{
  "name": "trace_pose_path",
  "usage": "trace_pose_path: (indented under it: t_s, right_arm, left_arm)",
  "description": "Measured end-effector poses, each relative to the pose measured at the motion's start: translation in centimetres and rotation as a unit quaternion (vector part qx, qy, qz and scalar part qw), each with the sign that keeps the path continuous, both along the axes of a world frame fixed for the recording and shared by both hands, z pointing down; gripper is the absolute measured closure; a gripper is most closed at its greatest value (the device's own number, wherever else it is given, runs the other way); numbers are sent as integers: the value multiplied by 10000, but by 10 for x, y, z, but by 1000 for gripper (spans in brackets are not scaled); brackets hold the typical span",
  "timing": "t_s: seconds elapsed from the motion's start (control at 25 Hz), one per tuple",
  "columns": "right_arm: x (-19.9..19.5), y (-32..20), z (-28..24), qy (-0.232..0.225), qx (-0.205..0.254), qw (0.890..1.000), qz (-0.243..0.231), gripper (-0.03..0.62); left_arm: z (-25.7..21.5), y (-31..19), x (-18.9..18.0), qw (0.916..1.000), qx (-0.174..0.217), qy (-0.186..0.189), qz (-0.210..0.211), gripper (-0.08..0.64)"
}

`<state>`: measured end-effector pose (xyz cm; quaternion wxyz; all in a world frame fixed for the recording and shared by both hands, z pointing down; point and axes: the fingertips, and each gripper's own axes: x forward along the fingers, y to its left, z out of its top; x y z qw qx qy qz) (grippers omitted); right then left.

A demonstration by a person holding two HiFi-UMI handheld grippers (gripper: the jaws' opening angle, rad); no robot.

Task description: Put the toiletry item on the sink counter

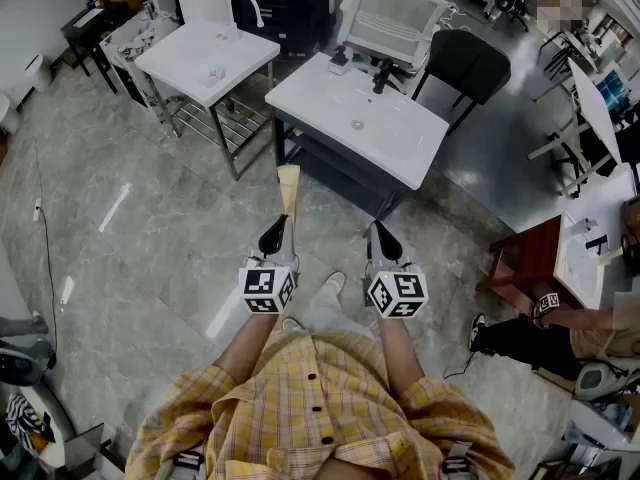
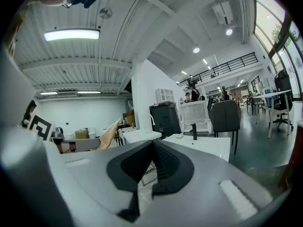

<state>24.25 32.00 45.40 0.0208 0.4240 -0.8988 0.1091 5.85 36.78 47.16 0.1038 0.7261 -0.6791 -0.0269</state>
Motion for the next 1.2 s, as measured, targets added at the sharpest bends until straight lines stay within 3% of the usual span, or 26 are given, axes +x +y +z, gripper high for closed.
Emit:
trace_pose_path:
  t_s: [0.32, 0.68, 1.2]
  right_arm:
    - [-5, -7, -4, -209, -84, 9997, 30, 594]
    - [-47, -46, 4, -90, -86, 9998, -125, 592]
    - [-121, -195, 10, -221, -143, 9996, -88, 592]
  left_arm:
    - [-1, -3, -7, 10000, -19, -74, 25, 555]
    - [7, -40, -37, 9999, -102, -113, -34, 555]
    - [14, -186, -97, 9989, -273, -358, 155, 555]
